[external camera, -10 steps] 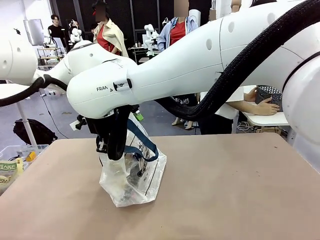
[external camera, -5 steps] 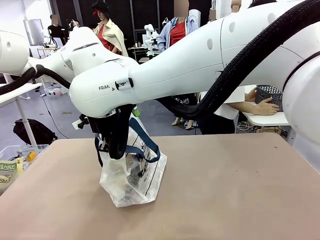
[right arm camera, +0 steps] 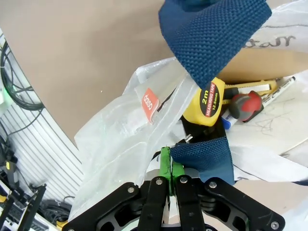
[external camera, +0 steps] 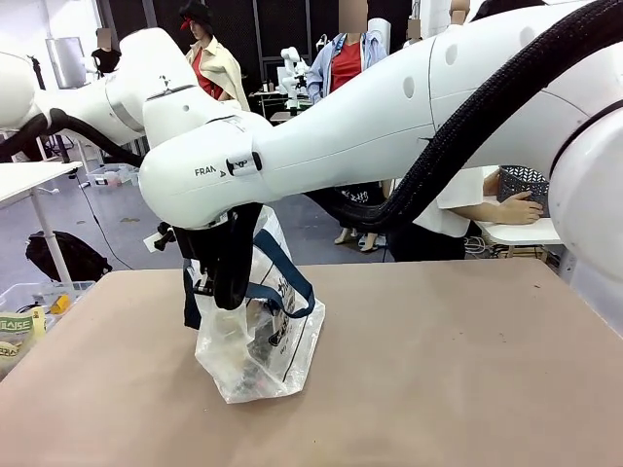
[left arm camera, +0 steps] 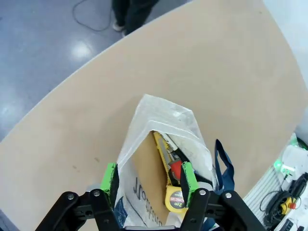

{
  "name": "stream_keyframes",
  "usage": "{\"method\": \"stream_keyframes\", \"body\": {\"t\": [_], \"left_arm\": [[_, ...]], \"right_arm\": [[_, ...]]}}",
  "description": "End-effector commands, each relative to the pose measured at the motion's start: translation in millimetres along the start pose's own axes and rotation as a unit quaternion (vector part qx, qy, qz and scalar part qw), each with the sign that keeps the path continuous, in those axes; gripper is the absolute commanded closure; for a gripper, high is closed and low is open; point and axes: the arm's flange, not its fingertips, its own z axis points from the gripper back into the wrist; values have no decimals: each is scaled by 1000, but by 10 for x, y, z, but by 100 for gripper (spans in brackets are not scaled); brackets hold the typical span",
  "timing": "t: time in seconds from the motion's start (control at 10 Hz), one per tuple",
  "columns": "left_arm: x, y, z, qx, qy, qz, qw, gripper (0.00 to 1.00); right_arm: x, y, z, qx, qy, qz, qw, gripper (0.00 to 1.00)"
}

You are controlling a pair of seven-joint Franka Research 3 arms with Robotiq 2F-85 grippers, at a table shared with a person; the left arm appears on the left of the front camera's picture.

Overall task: Transfer purchased items from the store into the shopping bag.
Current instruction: Move the Reusable shopping bag to the right side of the table.

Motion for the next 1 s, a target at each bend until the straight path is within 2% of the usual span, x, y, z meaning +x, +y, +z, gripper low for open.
{"method": "stream_keyframes", "body": {"t": [0.0, 0.9], "left_arm": [[-95, -52, -56, 38, 6, 31, 999, 33], [-44, 98, -401, -4, 43, 50, 998, 33]], "right_arm": [[-55, -4, -115, 13, -14, -5, 1000, 100], [-65, 14, -131, 10, -10, -6, 1000, 100]]}}
